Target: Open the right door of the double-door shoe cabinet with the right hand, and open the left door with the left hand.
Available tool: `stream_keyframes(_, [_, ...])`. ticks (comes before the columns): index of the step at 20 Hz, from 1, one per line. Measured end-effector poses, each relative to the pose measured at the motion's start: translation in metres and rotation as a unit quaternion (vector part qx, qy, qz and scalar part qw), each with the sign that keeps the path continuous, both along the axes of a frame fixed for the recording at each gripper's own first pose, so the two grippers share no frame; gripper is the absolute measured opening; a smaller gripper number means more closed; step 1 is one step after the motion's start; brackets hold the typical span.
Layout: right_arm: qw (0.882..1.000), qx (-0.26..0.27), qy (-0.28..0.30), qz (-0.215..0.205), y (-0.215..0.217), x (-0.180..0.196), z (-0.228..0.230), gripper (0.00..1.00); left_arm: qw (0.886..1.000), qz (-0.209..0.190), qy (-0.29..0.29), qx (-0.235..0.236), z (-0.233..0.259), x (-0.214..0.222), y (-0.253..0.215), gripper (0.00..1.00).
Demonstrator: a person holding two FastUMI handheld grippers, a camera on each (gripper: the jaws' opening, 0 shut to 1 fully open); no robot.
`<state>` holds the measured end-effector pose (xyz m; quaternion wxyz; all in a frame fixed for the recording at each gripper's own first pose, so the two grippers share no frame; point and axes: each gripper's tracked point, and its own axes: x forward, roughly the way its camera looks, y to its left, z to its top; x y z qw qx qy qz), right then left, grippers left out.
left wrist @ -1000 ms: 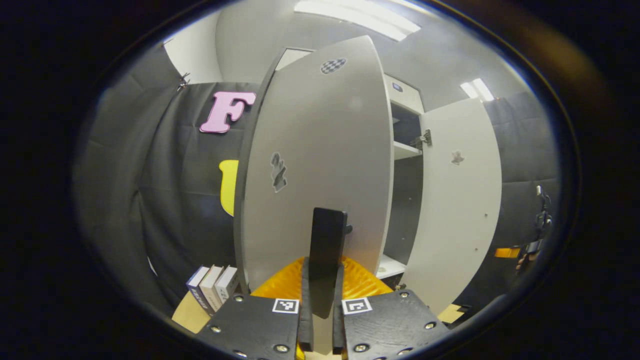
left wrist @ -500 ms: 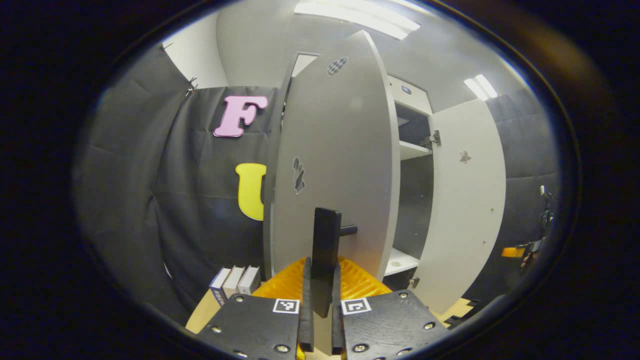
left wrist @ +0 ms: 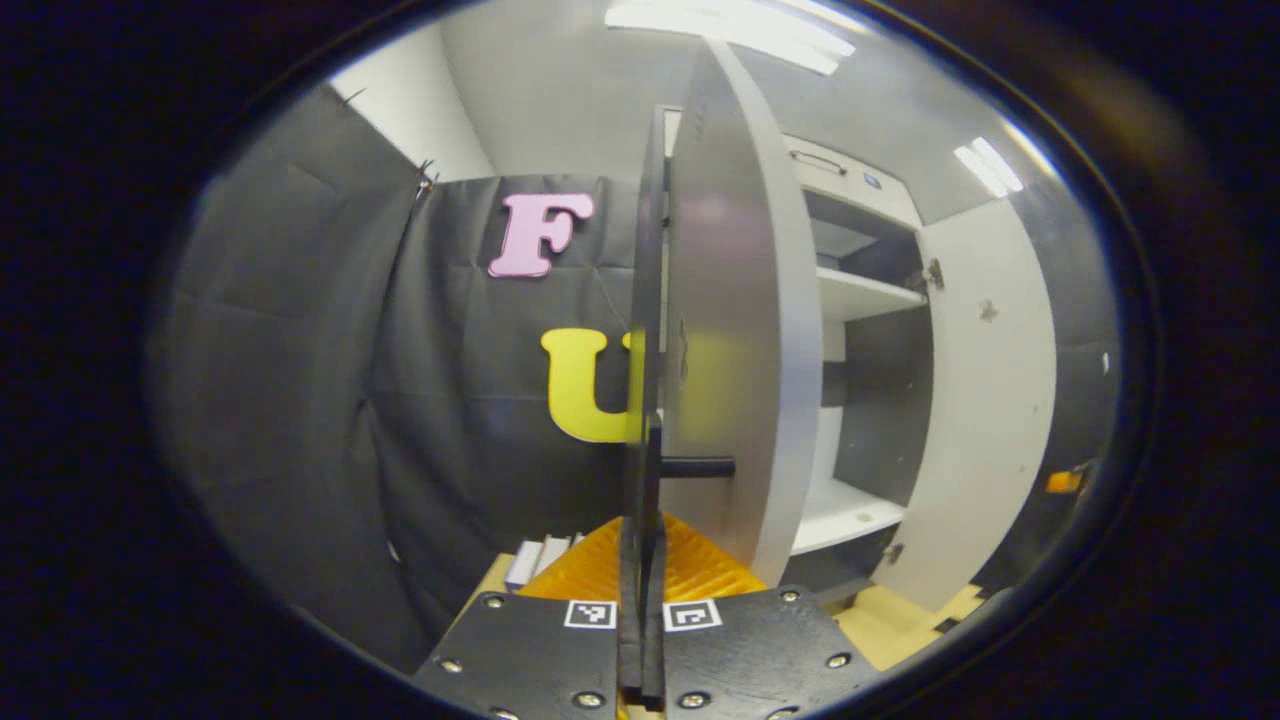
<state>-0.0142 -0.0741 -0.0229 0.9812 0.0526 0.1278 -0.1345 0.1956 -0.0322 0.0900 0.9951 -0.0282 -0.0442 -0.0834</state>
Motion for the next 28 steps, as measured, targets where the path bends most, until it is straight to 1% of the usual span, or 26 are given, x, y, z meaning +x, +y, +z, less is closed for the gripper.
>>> stream_keyframes(1, [1.0, -0.001, 0.003, 0.003, 0.002, 0.0, 0.0, 0.92, 1.0, -0.004, 0.004, -0.01, -0.002, 0.003, 0.0, 0.02])
stream_keyframes(5, [1.0, -0.013, 0.018, 0.004, 0.009, -0.006, 0.0, 0.92, 1.0, 0.008, 0.003, 0.021, -0.003, 0.002, 0.004, 0.02])
stream_keyframes(6, [1.0, -0.012, 0.023, 0.01, 0.012, -0.008, -0.002, 0.98, 0.999, 0.01, 0.012, 0.029, -0.007, 0.004, 0.003, 0.01])
stream_keyframes(8, [0.999, -0.017, 0.029, 0.016, 0.014, -0.011, -0.001, 0.98, 0.998, 0.017, 0.028, 0.044, -0.015, 0.002, 0.005, 0.01])
stream_keyframes(9, [0.999, -0.021, 0.027, 0.02, 0.014, -0.01, 0.003, 0.98, 0.998, 0.02, 0.032, 0.049, -0.017, 0.0, 0.005, 0.02])
stream_keyframes(11, [0.999, -0.024, 0.016, 0.035, 0.017, -0.007, 0.009, 0.98, 0.998, 0.027, 0.038, 0.047, -0.021, -0.008, 0.002, 0.02])
stream_keyframes(14, [0.997, -0.042, 0.011, 0.061, 0.015, -0.007, 0.004, 0.98, 0.997, 0.058, 0.042, 0.042, -0.025, -0.03, 0.006, 0.02])
stream_keyframes(16, [0.996, -0.054, 0.01, 0.076, 0.01, -0.011, 0.0, 0.98, 0.995, 0.083, 0.037, 0.038, -0.021, -0.046, 0.001, 0.01])
stream_keyframes(18, [0.995, -0.039, 0.003, 0.088, 0.008, -0.012, -0.001, 0.98, 0.992, 0.111, 0.024, 0.058, -0.012, -0.064, -0.011, 0.09])
stream_keyframes(19, [0.995, -0.032, -0.005, 0.095, 0.008, -0.013, 0.002, 0.98, 0.989, 0.133, 0.01, 0.071, -0.005, -0.075, -0.013, 0.05])
stream_keyframes(20, [0.995, -0.035, -0.011, 0.098, 0.007, -0.011, 0.007, 0.93, 0.985, 0.153, -0.002, 0.085, 0.003, -0.084, -0.02, 0.2])
stream_keyframes(21, [0.994, -0.05, -0.015, 0.101, 0.003, -0.008, 0.012, 0.98, 0.981, 0.165, -0.01, 0.101, 0.006, -0.091, -0.03, 0.35])
stream_keyframes(22, [0.992, -0.068, -0.017, 0.105, 0.0, -0.004, 0.014, 0.98, 0.978, 0.173, -0.011, 0.113, 0.006, -0.096, -0.044, 0.49])
stream_keyframes(24, [0.986, -0.093, -0.031, 0.133, 0.007, 0.002, 0.025, 0.98, 0.975, 0.182, -0.005, 0.13, -0.005, -0.104, -0.073, 0.79])
stream_keyframes(25, [0.983, -0.096, -0.04, 0.151, 0.013, 0.004, 0.03, 0.93, 0.973, 0.187, -0.007, 0.137, -0.008, -0.11, -0.086, 0.94])
stream_keyframes(26, [0.98, -0.09, -0.049, 0.171, 0.021, 0.006, 0.031, 0.93, 0.973, 0.186, -0.004, 0.139, -0.013, -0.109, -0.1, 0.95])
stream_keyframes(27, [0.976, -0.08, -0.056, 0.193, 0.03, 0.006, 0.032, 0.98, 0.974, 0.183, 0.001, 0.134, -0.021, -0.112, -0.113, 0.95])
stream_keyframes(28, [0.972, -0.069, -0.06, 0.215, 0.041, 0.008, 0.031, 0.98, 0.976, 0.176, 0.006, 0.125, -0.029, -0.118, -0.127, 0.95])
